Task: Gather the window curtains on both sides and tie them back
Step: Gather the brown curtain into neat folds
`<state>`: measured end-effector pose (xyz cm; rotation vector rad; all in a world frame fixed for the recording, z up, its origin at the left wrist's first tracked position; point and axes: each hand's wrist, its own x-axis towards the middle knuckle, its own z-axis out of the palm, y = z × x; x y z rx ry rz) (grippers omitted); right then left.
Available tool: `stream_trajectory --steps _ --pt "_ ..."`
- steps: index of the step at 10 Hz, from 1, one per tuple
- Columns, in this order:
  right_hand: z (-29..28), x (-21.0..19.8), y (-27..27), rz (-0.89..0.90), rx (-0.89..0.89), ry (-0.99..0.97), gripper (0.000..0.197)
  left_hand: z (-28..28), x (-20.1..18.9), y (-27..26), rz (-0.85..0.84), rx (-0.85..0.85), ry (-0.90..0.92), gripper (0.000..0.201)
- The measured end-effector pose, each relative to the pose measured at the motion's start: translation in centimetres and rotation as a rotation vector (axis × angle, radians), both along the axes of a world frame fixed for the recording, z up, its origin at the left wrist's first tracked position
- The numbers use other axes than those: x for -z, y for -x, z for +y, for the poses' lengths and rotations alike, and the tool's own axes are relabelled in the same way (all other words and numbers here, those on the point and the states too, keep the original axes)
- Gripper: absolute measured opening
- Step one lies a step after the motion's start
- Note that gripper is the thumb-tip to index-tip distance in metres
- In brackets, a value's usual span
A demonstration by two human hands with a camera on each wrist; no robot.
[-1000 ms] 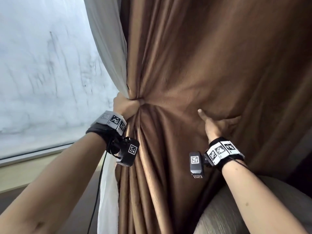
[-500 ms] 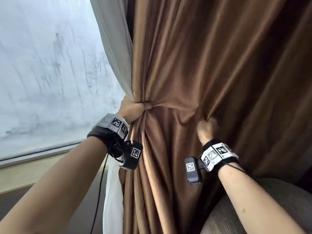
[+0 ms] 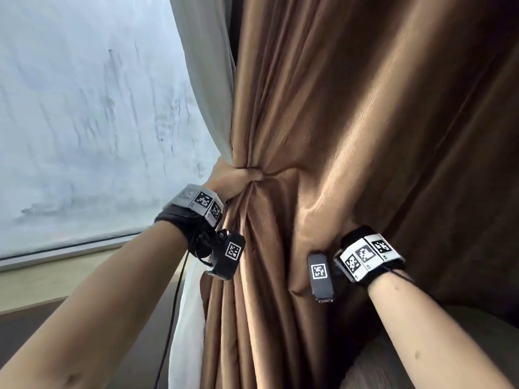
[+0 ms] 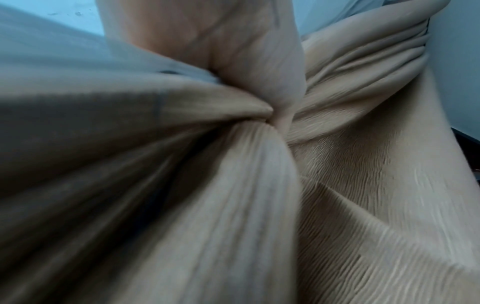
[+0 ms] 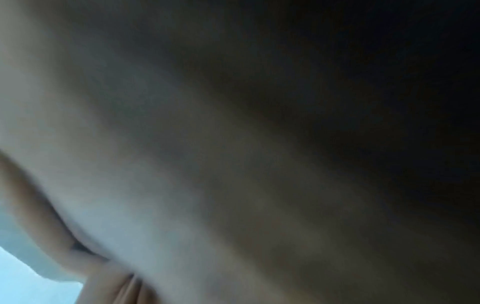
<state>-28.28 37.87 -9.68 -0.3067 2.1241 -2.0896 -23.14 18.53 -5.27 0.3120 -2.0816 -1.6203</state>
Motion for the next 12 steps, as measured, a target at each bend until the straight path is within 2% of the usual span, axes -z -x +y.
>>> stream_trajectory --steps 1,2,3,4,5,6,7,8,9,10,11,12 --pt "-1.5 2.0 1.5 0.15 0.076 0.042 0.038 0.0 0.1 0.3 -0.022 -0.008 0.013 0.055" --pt "-1.6 0.5 0.7 0.248 0.158 0.098 0.038 0.2 0.3 0.8 -0.03 0.003 0.001 0.049" --pt "-0.5 -1.1 1.0 0.205 0.135 0.283 0.025 0.1 0.2 0.7 -0.024 -0.016 -0.014 0.051" --pt "0.2 -2.1 -1.7 0.1 -0.109 0.646 0.04 -0.5 0.2 0.9 -0.014 -0.059 -0.018 0.056" --pt "0.4 -2.1 -2.6 0.134 -0.293 0.484 0.076 -0.2 0.3 1.1 -0.017 -0.098 -0.001 0.067" --pt "0.4 -1.8 -2.5 0.238 -0.17 0.233 0.062 0.2 0.3 1.1 -0.019 -0.109 0.008 0.069" --pt "-0.7 -1.7 -1.7 0.285 0.159 -0.096 0.02 0.5 0.7 0.8 -0.008 -0.081 0.006 0.069" --pt "-1.9 -1.7 -1.1 0.271 0.316 -0.103 0.015 1.2 0.6 -0.1 -0.011 -0.015 0.011 0.057" --pt "-3.7 -2.0 -1.1 0.321 0.352 -0.191 0.018 1.3 0.8 -0.6 0.041 0.097 0.031 0.041" --pt "-6.0 -1.9 -1.7 0.396 0.233 -0.428 0.007 1.2 0.8 -1.4 0.086 0.177 0.033 0.051" --pt "-7.3 -1.6 -3.0 0.422 0.053 -0.544 0.028 0.8 0.7 -1.7 0.065 0.238 -0.03 0.058" --pt "-8.2 -1.1 -4.5 0.525 -0.14 -0.502 0.043 0.5 0.4 -1.9 0.026 0.313 -0.01 0.054"
